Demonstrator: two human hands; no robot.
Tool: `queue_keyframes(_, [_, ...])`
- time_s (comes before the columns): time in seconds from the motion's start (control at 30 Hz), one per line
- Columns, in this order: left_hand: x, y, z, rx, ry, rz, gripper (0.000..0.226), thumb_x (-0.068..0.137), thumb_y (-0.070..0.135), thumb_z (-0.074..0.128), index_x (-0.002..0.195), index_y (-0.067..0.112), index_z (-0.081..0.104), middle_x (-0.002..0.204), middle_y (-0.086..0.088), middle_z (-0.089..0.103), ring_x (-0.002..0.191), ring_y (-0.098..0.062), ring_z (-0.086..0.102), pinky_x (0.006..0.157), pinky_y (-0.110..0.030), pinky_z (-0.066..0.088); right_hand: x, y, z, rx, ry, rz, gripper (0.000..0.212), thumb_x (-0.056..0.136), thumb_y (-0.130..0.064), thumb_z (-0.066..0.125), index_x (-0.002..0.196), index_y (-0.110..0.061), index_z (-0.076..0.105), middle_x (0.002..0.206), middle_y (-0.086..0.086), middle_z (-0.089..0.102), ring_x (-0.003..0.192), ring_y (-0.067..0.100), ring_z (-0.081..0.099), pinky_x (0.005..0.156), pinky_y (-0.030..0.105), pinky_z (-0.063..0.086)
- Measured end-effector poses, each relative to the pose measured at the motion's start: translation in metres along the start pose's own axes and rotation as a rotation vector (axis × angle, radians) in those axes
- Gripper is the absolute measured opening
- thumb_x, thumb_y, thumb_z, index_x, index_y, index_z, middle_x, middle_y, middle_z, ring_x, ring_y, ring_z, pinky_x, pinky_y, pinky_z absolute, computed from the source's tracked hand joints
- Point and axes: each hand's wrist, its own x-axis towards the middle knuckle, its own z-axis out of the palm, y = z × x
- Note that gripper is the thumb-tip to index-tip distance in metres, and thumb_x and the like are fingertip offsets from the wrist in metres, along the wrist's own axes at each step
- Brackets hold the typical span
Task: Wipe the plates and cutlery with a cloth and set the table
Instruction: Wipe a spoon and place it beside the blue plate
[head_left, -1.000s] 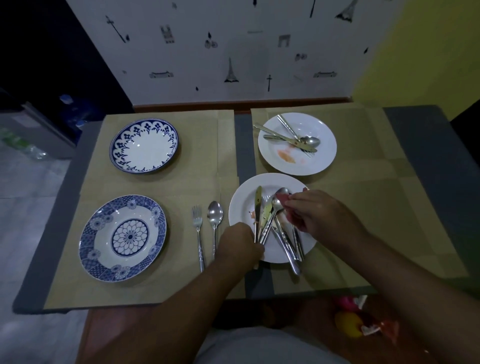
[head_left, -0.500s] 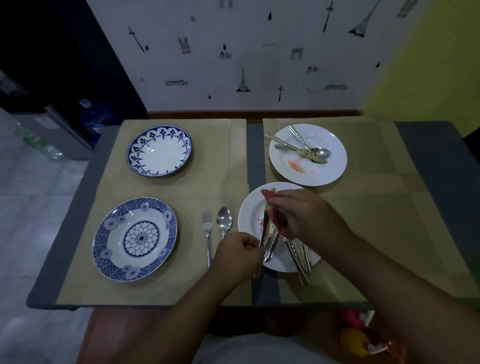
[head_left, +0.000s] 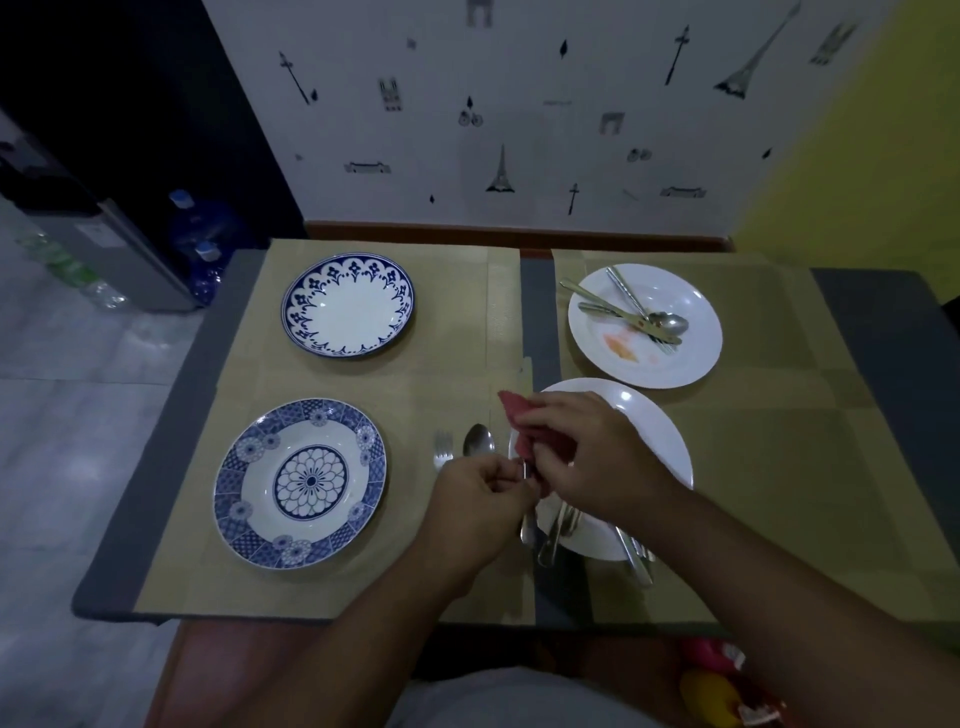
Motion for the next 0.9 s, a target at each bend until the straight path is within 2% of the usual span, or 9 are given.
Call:
queue_keyframes(0.13, [0.001, 0.001, -0.010, -0.028, -0.012, -0.016, 0.011, 0.090, 0.010, 0.070, 0.080, 0.008, 0.075, 0.059, 0.003, 0.066, 0.052, -0.004, 0.058, 0.053, -0.019, 0.046, 0.000, 0.003, -0.002, -0.093, -0.158, -0.127, 0.058, 0.080, -0.017, 0.077, 0.135, -0.024, 0.060, 0.139, 0.008, 0.053, 0.126, 0.026, 0.048, 0.101, 0.036, 0.043])
queue_keyframes(0.23, [-0.003, 0.002, -0.014, -0.010, -0.028, 0.004, 0.011, 0.090, 0.009, 0.070, 0.082, 0.008, 0.075, 0.060, 0.003, 0.066, 0.049, 0.001, 0.056, 0.050, -0.013, 0.043, 0.013, 0.010, 0.001, -0.098, -0.274, -0.212, 0.053, 0.085, -0.007, 0.073, 0.134, -0.020, 0.060, 0.119, 0.006, 0.061, 0.103, 0.020, 0.056, 0.088, 0.033, 0.050])
queue_keyframes(0.3, [-0.004, 0.002, -0.018, -0.009, -0.026, 0.005, 0.010, 0.091, 0.007, 0.069, 0.082, 0.005, 0.075, 0.059, 0.000, 0.063, 0.044, 0.001, 0.053, 0.044, -0.012, 0.040, 0.023, 0.013, -0.001, -0.068, -0.363, -0.088, 0.041, 0.090, -0.016, 0.066, 0.128, -0.031, 0.059, 0.107, -0.004, 0.064, 0.090, 0.015, 0.058, 0.081, 0.041, 0.054])
queue_keyframes(0.4, [-0.004, 0.001, -0.025, -0.007, -0.035, -0.011, 0.010, 0.091, 0.006, 0.068, 0.083, 0.002, 0.073, 0.062, -0.008, 0.056, 0.041, -0.007, 0.048, 0.038, -0.016, 0.037, 0.032, 0.014, -0.004, -0.174, -0.256, -0.051, 0.027, 0.089, -0.025, 0.056, 0.115, -0.028, 0.063, 0.103, -0.005, 0.065, 0.092, 0.016, 0.058, 0.081, 0.045, 0.053])
queue_keyframes(0.53, [-0.004, 0.001, -0.029, -0.001, -0.061, -0.025, 0.017, 0.091, 0.006, 0.067, 0.077, 0.014, 0.073, 0.053, 0.006, 0.056, 0.045, -0.009, 0.050, 0.042, -0.021, 0.042, 0.046, 0.007, -0.011, -0.284, -0.056, -0.059, 0.019, 0.087, -0.014, 0.065, 0.106, -0.013, 0.071, 0.103, 0.004, 0.067, 0.092, 0.021, 0.057, 0.081, 0.041, 0.052])
queue_keyframes(0.63, [0.000, -0.001, -0.031, 0.018, -0.058, -0.035, 0.021, 0.090, 0.005, 0.066, 0.073, 0.017, 0.071, 0.049, 0.012, 0.054, 0.048, -0.007, 0.050, 0.053, -0.024, 0.044, 0.037, -0.008, -0.005, -0.273, -0.145, -0.121, 0.018, 0.088, -0.019, 0.057, 0.098, -0.019, 0.071, 0.096, -0.001, 0.069, 0.086, 0.016, 0.055, 0.077, 0.034, 0.050])
queue_keyframes(0.73, [-0.002, -0.004, -0.033, 0.031, -0.073, -0.037, 0.027, 0.090, 0.004, 0.066, 0.068, 0.021, 0.068, 0.052, 0.009, 0.053, 0.049, -0.008, 0.051, 0.051, -0.024, 0.043, 0.027, -0.019, -0.001, -0.226, -0.195, -0.194, 0.022, 0.086, -0.020, 0.049, 0.094, -0.020, 0.070, 0.092, -0.003, 0.069, 0.082, 0.011, 0.053, 0.075, 0.033, 0.050])
queue_keyframes(0.83, [-0.007, -0.005, -0.034, 0.050, -0.090, -0.015, 0.015, 0.091, 0.008, 0.066, 0.077, 0.009, 0.070, 0.059, -0.002, 0.047, 0.053, -0.015, 0.049, 0.051, -0.027, 0.045, 0.047, -0.004, -0.011, -0.261, -0.127, -0.118, 0.015, 0.086, -0.012, 0.059, 0.092, -0.023, 0.068, 0.089, -0.008, 0.066, 0.084, 0.011, 0.052, 0.077, 0.035, 0.049])
queue_keyframes(0.9, [-0.009, -0.003, -0.033, 0.057, -0.089, 0.014, 0.011, 0.092, 0.008, 0.066, 0.082, 0.007, 0.071, 0.058, 0.001, 0.046, 0.052, -0.012, 0.047, 0.051, -0.025, 0.045, 0.060, 0.008, -0.021, -0.290, -0.063, -0.055, 0.016, 0.083, -0.008, 0.061, 0.088, -0.021, 0.069, 0.084, -0.009, 0.063, 0.081, 0.017, 0.056, 0.077, 0.036, 0.047])
